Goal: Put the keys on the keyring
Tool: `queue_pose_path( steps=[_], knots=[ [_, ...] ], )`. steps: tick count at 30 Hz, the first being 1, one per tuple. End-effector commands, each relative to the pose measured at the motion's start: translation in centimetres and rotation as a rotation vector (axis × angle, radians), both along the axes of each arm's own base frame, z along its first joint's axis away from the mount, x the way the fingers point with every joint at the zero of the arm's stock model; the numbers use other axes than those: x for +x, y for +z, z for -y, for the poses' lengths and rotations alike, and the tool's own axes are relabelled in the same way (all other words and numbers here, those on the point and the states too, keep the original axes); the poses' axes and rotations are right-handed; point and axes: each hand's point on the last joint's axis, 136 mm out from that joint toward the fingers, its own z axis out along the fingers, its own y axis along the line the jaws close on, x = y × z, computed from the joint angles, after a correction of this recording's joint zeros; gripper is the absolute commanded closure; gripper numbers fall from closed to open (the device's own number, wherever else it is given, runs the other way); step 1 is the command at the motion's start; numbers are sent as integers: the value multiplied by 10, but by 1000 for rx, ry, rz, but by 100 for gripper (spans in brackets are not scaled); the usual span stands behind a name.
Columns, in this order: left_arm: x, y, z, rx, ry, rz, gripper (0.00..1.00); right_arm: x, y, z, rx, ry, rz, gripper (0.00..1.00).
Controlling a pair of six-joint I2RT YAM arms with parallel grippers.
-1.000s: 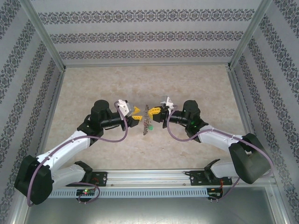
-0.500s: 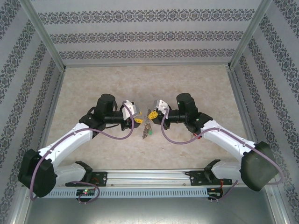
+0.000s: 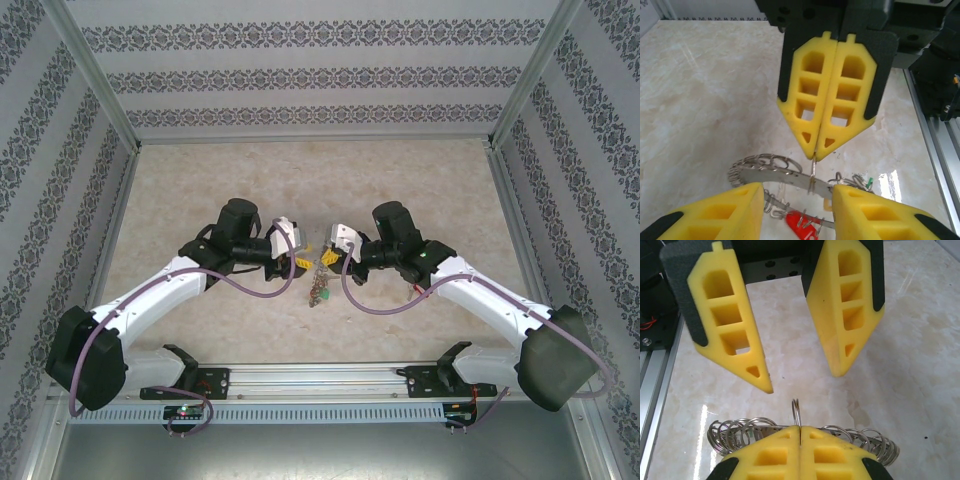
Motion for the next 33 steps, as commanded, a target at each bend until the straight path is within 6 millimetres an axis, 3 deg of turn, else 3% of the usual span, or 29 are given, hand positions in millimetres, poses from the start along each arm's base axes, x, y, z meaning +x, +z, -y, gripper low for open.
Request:
queue_pose_path(
  steps=[1, 14, 20, 27, 30, 33],
  knots=[
    [-10, 5, 7, -1, -72, -4, 59, -1, 24, -6, 36, 28, 73, 100],
    [-13, -11, 13, 66, -113, -41, 67, -2, 25, -10, 43, 38, 70, 100],
    [-11, -12, 14, 71, -105, -33, 87, -3, 25, -11, 44, 43, 67, 100],
    [-3, -4, 18, 31, -82, -17, 100, -6, 27, -10, 51, 41, 54, 100],
    [0, -3, 19, 6, -59, -14, 100, -2, 30, -6, 61, -6, 44, 89],
    [1, -2, 20, -21, -38, -25, 100, 4, 47, 5, 129, -89, -37, 75]
  ],
)
